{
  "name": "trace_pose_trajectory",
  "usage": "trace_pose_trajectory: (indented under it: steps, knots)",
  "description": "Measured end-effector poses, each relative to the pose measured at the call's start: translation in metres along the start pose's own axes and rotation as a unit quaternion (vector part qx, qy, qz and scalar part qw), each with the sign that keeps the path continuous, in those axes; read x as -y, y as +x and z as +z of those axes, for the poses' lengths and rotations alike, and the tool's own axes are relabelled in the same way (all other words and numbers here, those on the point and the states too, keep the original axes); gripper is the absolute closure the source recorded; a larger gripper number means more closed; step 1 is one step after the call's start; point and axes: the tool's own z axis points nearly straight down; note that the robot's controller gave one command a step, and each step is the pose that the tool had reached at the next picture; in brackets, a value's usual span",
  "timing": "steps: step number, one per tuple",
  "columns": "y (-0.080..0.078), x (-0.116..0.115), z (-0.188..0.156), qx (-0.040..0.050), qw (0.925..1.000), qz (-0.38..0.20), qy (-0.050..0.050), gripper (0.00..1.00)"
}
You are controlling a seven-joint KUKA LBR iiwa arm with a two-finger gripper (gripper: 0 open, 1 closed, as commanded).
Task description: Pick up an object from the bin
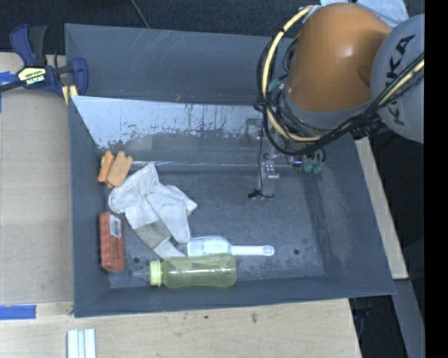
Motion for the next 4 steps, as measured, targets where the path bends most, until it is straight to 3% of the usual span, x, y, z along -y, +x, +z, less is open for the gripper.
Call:
trace_pose_trajectory:
  steps: [1, 2, 3, 4]
  knots:
    - [-0.001, 0.000, -0.005, 0.0043, 1.0000, 0.000, 0.000, 0.00]
    - [0.021, -0.011, 0.053, 0.0051, 0.9985, -0.054, 0.000, 0.00]
    - [0.073, -0.023, 0.083, 0.0029, 0.9997, -0.024, 0.000, 0.00]
    - [0.098, -0.061, 0.112, 0.0013, 0.9986, -0.053, -0.001, 0.00]
